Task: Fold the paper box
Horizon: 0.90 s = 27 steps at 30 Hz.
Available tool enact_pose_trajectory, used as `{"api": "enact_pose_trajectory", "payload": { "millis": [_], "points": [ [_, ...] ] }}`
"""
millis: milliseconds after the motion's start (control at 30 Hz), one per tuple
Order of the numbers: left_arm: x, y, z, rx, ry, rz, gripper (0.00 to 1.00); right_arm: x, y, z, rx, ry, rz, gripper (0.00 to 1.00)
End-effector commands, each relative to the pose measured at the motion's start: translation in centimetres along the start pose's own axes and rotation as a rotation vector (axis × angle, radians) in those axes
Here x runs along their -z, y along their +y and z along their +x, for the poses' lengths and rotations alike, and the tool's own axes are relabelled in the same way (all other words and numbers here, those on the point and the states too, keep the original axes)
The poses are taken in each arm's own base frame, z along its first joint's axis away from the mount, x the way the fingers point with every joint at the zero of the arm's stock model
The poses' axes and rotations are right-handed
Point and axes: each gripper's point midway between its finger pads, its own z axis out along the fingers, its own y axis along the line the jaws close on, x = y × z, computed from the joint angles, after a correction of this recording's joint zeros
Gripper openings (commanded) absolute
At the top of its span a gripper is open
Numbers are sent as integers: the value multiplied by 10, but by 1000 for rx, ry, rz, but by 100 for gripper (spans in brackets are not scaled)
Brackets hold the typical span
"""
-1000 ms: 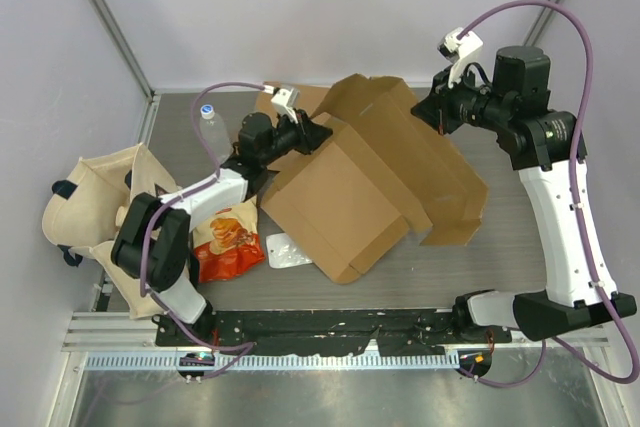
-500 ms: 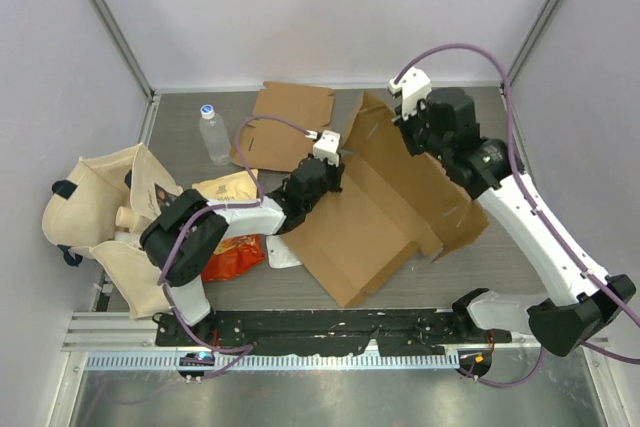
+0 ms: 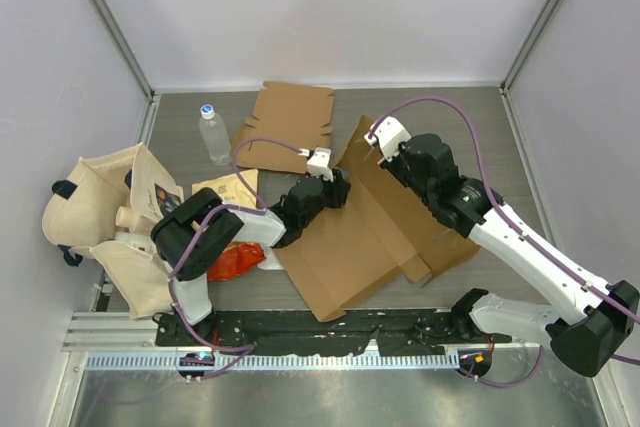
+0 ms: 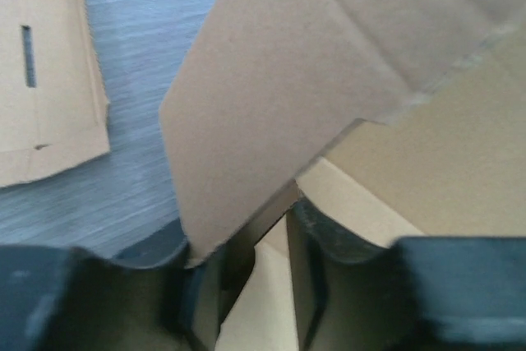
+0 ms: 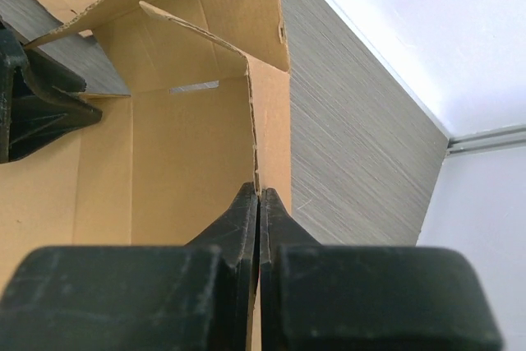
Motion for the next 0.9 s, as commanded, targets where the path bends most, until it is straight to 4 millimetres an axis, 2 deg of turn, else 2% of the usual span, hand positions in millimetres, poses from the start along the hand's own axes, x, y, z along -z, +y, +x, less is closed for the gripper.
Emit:
{"api": "enact_pose_trajectory", "payload": {
  "millis": [0,67,133,167,200,233,267,300,367,433,467,500,667,700,733,767,867],
  "points": [
    [6,-39,-33,110,-105,174,45,5,18,-19,95,-68,-107,1],
    [12,-39,-37,132,-91,184,52,8,10,-22,123,-67,-85,1],
    [16,-38,-37,129,-58,184,54,9,7,-23,167,-62,-90,1],
    [18,-39,-44,130,-54,187,54,11,6,-24,181,-57,-99,1],
    [18,-44,-50,113,-45,210,53,11,4,-24,186,-59,-112,1],
    [19,-42,-43,89,-4,203,51,12,1,-24,197,-60,-115,1],
    [19,-44,-43,73,7,211,43,12,-2,-27,201,-62,-118,1],
    [18,-48,-46,42,9,230,40,12,-3,-28,202,-65,-132,1],
    [14,-47,-39,28,32,230,38,10,-8,-30,225,-55,-135,1],
    [15,-59,-40,36,46,285,45,6,-16,-27,238,-21,-116,1],
    [15,-60,-41,42,44,287,54,5,-21,-31,250,-19,-105,1],
    [17,-61,-45,47,42,285,58,0,-22,-29,259,-4,-108,1],
    [22,-24,-56,71,40,72,66,-6,-37,-27,240,-11,-117,1],
    [27,-15,-48,67,59,41,68,-7,-38,-25,242,-6,-120,1],
    [32,-13,-53,71,51,28,70,-8,-39,-22,241,0,-123,1],
    [35,-4,-49,68,58,-10,74,-9,-41,-19,239,10,-118,1],
    [44,16,-33,35,130,-92,75,-8,-41,-15,227,0,-124,1]
  ]
}}
